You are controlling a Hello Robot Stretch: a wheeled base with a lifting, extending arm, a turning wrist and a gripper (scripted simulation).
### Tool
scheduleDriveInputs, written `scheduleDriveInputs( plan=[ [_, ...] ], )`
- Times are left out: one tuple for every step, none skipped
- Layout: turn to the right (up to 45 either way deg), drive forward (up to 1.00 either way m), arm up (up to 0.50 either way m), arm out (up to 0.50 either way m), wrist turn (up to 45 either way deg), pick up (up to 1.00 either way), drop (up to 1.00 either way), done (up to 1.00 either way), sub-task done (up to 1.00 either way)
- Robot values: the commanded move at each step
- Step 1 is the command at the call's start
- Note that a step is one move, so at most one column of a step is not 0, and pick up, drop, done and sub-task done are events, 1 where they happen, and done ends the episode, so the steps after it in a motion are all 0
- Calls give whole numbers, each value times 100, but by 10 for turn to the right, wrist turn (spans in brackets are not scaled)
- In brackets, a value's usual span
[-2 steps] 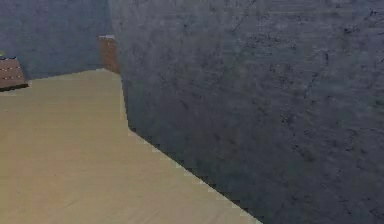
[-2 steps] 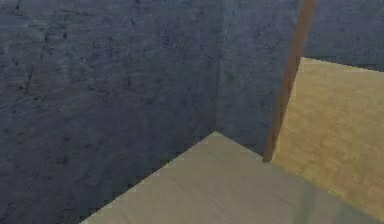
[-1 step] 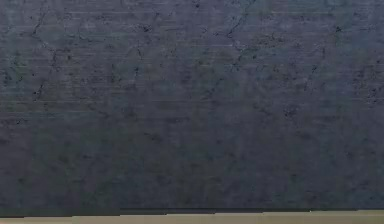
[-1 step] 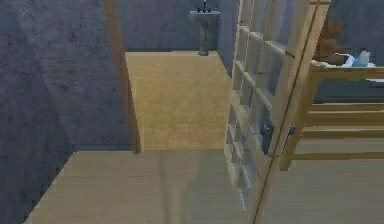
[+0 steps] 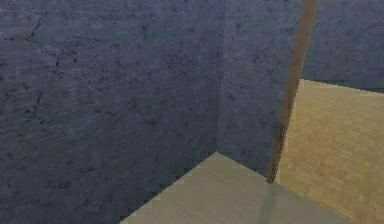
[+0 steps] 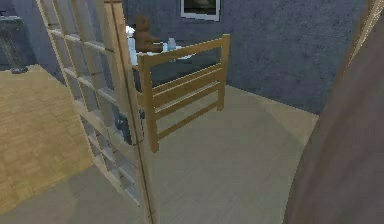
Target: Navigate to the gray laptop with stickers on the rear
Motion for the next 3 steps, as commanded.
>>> scheduleDriveInputs(
  plan=[
    [90, 0, 0, 0, 0, 0, 0, 0, 0],
    [0, 10, 0, 0, 0, 0, 0, 0, 0],
    [-450, 0, 0, 0, 0, 0, 0, 0, 0]
  ],
)
